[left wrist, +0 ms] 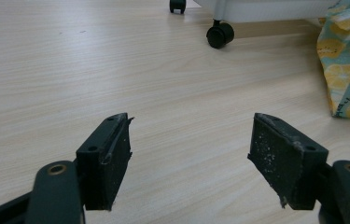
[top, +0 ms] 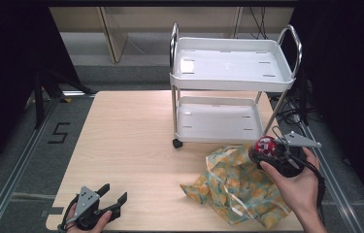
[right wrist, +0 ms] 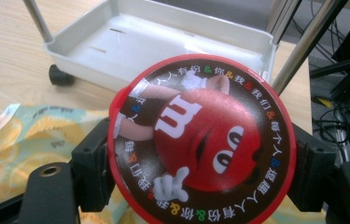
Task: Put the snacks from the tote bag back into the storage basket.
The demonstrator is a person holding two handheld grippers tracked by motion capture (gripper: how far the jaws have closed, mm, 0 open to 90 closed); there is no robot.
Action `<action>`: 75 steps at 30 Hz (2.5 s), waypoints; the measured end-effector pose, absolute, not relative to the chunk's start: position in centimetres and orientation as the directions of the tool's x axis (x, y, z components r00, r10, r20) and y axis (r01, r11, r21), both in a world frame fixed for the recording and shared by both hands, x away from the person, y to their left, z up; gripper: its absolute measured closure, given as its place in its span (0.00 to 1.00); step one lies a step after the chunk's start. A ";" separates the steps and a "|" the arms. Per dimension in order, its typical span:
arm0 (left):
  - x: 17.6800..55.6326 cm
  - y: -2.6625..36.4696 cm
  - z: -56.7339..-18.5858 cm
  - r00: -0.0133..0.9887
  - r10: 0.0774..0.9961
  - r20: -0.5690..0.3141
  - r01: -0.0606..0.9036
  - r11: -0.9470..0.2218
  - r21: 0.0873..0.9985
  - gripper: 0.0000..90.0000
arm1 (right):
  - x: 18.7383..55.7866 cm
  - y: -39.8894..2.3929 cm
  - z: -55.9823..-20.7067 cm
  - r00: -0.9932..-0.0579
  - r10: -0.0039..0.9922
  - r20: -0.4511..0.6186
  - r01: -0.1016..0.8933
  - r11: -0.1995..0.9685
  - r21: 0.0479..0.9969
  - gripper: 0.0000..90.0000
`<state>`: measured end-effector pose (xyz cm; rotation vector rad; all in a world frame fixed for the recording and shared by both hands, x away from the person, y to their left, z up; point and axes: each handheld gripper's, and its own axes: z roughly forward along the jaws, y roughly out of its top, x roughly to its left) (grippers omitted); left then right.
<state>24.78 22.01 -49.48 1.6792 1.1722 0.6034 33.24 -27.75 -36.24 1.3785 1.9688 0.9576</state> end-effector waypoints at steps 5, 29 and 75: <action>24.8 22.1 -49.5 0.412 0.903 -0.120 0.429 -0.076 0.900 0.32 | 34.0 -27.4 -36.2 -0.318 0.947 -0.044 0.539 0.219 0.813 0.30; 24.8 22.1 -49.4 0.409 0.903 -0.127 0.417 -0.061 0.907 0.32 | 37.0 -26.8 -36.0 -0.269 0.961 -0.067 0.515 0.203 0.833 0.30; 24.9 22.2 -49.5 0.404 0.907 -0.121 0.424 -0.068 0.903 0.32 | 40.1 -27.0 -36.2 -0.243 0.968 -0.061 0.522 0.184 0.833 0.30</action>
